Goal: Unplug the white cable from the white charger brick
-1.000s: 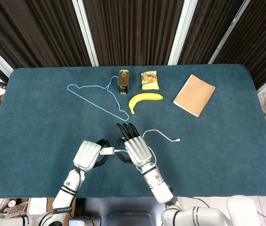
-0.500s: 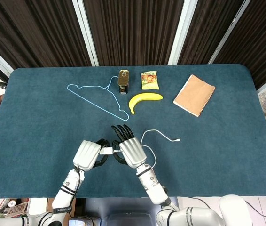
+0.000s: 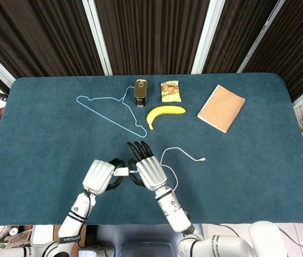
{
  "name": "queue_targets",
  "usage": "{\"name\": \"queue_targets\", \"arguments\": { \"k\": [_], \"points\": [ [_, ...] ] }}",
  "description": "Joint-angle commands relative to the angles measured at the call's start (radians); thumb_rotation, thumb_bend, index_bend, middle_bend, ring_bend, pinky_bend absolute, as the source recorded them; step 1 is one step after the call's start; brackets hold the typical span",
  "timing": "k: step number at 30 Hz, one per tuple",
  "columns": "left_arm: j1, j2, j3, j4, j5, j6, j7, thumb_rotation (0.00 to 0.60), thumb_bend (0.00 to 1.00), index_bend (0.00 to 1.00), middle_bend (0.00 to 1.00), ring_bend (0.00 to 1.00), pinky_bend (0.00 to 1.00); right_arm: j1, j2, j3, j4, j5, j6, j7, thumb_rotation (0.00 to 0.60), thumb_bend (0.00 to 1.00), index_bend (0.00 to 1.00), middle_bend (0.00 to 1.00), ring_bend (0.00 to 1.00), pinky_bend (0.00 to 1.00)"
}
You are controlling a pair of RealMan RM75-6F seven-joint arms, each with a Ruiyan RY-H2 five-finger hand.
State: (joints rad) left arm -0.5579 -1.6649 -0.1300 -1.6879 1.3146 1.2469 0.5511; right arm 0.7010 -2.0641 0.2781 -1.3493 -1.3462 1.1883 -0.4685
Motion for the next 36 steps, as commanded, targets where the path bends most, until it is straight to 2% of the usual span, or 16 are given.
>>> {"name": "queue_targets", "arguments": {
  "k": [1, 15, 29, 36],
  "points": [
    [0.0, 0.002, 0.001, -0.001, 0.001, 0.0, 0.0, 0.6, 0.56, 0.75, 0.78, 1.0, 1.0, 0.002, 0.001, 0.001, -0.002, 0.002, -0.001, 0.0, 0.6, 0.5, 0.69, 0.18, 0.0, 0.0],
    [0.001, 0.0, 0.002, -0.005, 0.012, 0.006, 0.004, 0.6, 0.56, 0.75, 0.79, 1.0, 1.0, 0.005, -0.012, 0.012, -0.007, 0.019, 0.021, -0.017, 0.6, 0.59, 0.86, 0.27, 0.04, 0.0],
    [0.0, 0.005, -0.005, 0.017, 0.01, 0.004, -0.005, 0.6, 0.57, 0.75, 0.79, 1.0, 1.0, -0.002, 0.011, 0.01, -0.017, 0.036, 0.026, -0.043, 0.6, 0.59, 0.87, 0.28, 0.04, 0.0],
    [-0.009, 0.033, -0.03, 0.051, 0.001, -0.008, -0.034, 0.6, 0.57, 0.75, 0.79, 1.0, 1.0, -0.019, 0.072, 0.001, -0.036, 0.039, 0.027, -0.051, 0.6, 0.59, 0.87, 0.28, 0.04, 0.0]
  ]
}}
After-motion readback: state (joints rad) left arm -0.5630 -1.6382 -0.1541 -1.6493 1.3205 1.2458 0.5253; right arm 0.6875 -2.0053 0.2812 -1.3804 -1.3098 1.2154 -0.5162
